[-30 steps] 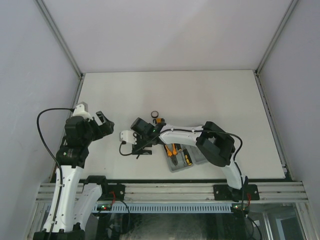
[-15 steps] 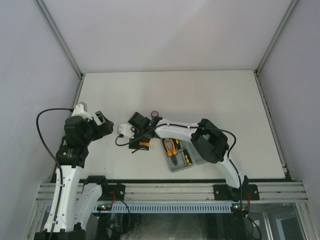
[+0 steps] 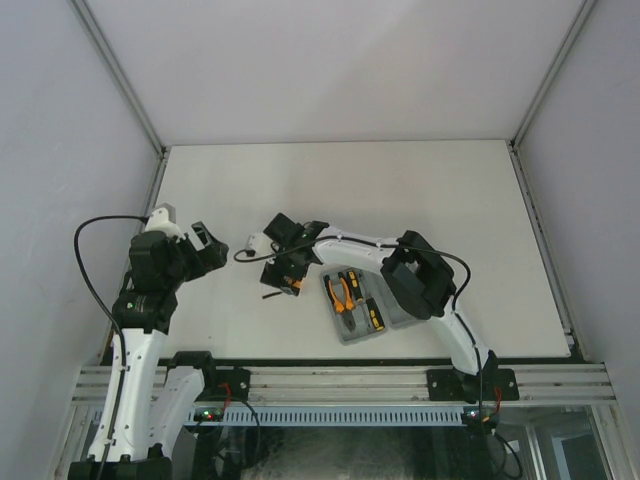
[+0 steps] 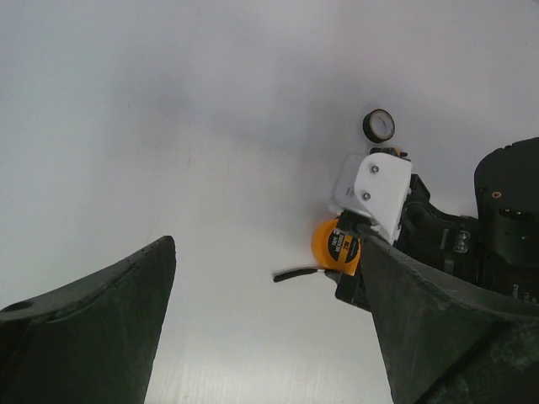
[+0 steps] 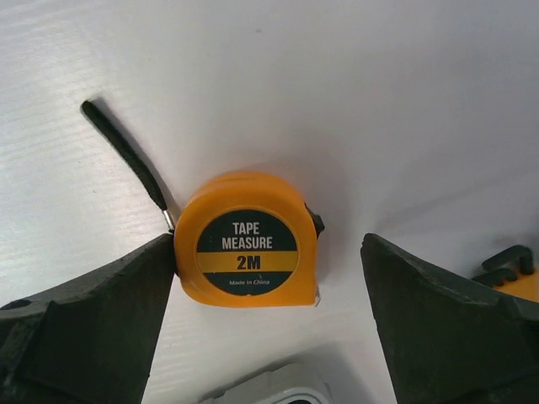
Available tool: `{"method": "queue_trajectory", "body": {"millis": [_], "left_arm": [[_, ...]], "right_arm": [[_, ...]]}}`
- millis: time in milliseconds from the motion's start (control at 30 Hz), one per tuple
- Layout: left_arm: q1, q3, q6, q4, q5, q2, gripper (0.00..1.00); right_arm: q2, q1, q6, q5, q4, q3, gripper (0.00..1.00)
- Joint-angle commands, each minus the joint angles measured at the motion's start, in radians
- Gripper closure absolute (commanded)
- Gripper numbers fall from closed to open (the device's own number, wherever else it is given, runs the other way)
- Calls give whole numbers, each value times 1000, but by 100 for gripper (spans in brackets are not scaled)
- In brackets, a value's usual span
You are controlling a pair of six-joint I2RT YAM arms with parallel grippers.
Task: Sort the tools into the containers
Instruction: Pick up the engineering item from the center of the board.
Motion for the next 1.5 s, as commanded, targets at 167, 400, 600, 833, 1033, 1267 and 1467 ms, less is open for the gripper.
{"method": "queue_trajectory", "body": {"millis": [167, 400, 600, 833, 1033, 1267, 1467], "left_arm": [[11, -10, 16, 40, 20, 2, 7], [12, -11, 16, 40, 24, 5, 7], [12, -11, 16, 40, 27, 5, 7], [13, -11, 16, 41, 30, 5, 7], [12, -11, 16, 41, 31, 8, 7], [13, -12, 16, 43, 35, 11, 7], [14, -13, 15, 42, 34, 12, 7]], "right_arm": [[-9, -38, 240, -36, -66, 4, 27], [-34, -20, 443, 29, -38, -32, 30], [-108, 1, 626, 119, 14, -120, 28], [-109, 33, 543, 167, 3, -87, 16], [-56, 41, 417, 128, -62, -12, 14], [-10, 36, 364, 144, -86, 33, 10], [30, 34, 376, 112, -108, 78, 9]]}}
